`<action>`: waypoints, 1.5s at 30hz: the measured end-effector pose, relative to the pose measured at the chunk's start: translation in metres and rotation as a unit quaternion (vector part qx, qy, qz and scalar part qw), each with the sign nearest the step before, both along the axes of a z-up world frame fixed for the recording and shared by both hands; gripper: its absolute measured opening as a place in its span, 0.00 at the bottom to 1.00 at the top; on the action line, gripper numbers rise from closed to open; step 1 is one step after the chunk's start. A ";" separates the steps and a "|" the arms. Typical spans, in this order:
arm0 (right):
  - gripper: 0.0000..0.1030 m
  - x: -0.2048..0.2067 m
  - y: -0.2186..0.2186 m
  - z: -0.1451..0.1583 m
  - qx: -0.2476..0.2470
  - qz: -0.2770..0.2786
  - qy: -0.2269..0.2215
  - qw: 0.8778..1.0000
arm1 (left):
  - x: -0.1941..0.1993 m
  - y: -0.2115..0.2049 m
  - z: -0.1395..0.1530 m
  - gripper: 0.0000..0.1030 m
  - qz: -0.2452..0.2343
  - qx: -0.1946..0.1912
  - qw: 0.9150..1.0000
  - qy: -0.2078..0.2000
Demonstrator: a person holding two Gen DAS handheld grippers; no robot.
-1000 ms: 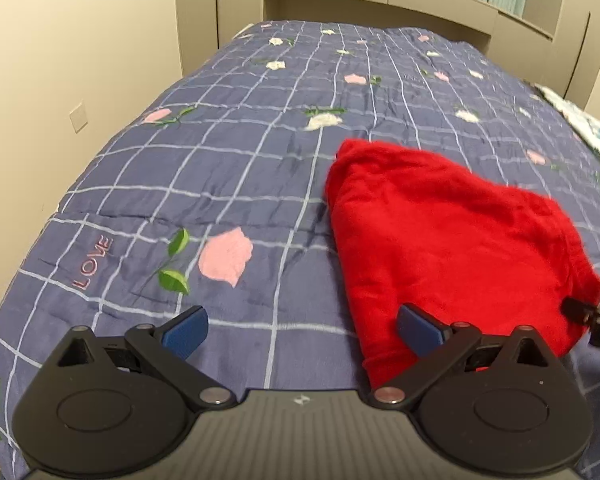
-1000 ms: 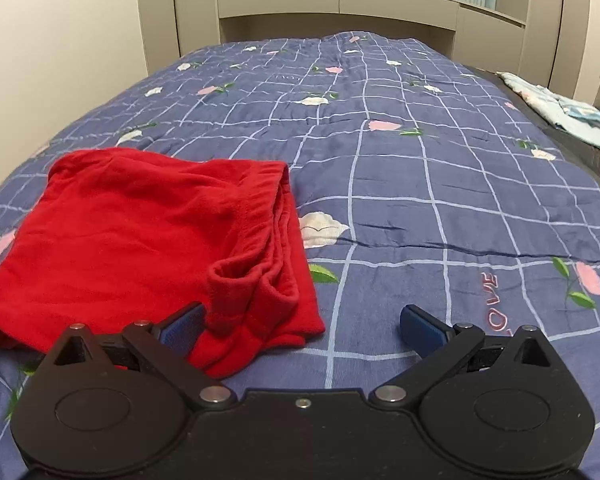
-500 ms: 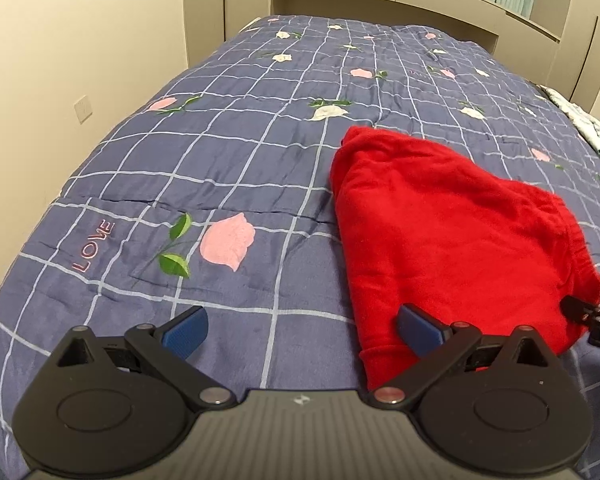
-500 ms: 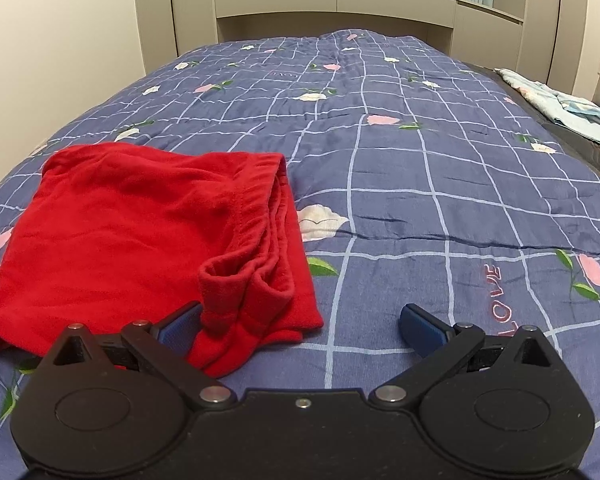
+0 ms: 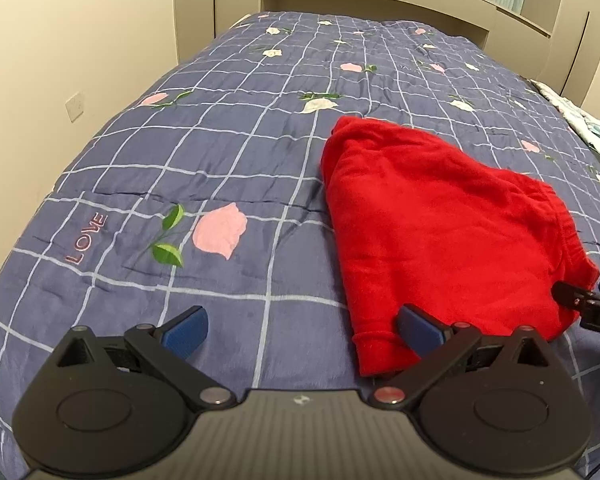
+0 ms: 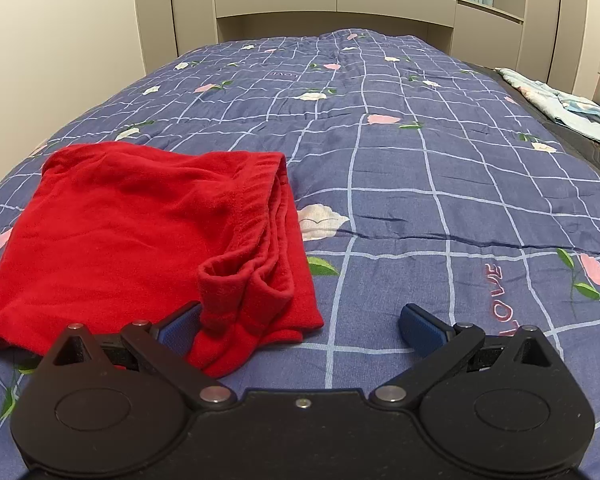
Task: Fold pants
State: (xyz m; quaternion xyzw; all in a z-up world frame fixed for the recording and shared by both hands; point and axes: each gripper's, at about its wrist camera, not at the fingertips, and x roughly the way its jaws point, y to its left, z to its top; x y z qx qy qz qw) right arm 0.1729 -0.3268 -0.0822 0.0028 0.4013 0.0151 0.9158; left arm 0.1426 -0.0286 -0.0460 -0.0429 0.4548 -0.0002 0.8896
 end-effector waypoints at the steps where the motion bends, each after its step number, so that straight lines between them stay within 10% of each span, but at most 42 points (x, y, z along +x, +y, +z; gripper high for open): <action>1: 0.99 0.000 0.000 0.000 0.001 0.000 0.001 1.000 | 0.001 0.001 0.002 0.99 0.002 -0.006 1.000 0.002; 10: 0.99 0.016 -0.014 0.018 0.051 0.066 -0.020 0.996 | 0.031 0.014 0.005 1.00 -0.024 -0.105 0.994 -0.005; 20: 0.99 0.085 -0.037 0.003 0.176 0.144 0.054 0.972 | 0.069 0.002 -0.020 0.98 -0.061 -0.138 0.988 0.037; 30: 0.38 0.076 -0.043 0.008 0.201 0.111 0.048 0.972 | 0.078 0.002 -0.014 0.42 -0.064 -0.156 0.984 0.057; 35: 0.29 0.070 -0.033 0.027 0.187 0.116 0.026 0.975 | 0.077 -0.003 0.008 0.26 -0.077 -0.140 0.987 0.031; 45: 0.27 0.088 0.020 0.067 0.205 0.135 -0.023 0.969 | 0.091 0.045 0.054 0.26 -0.059 -0.087 0.994 -0.024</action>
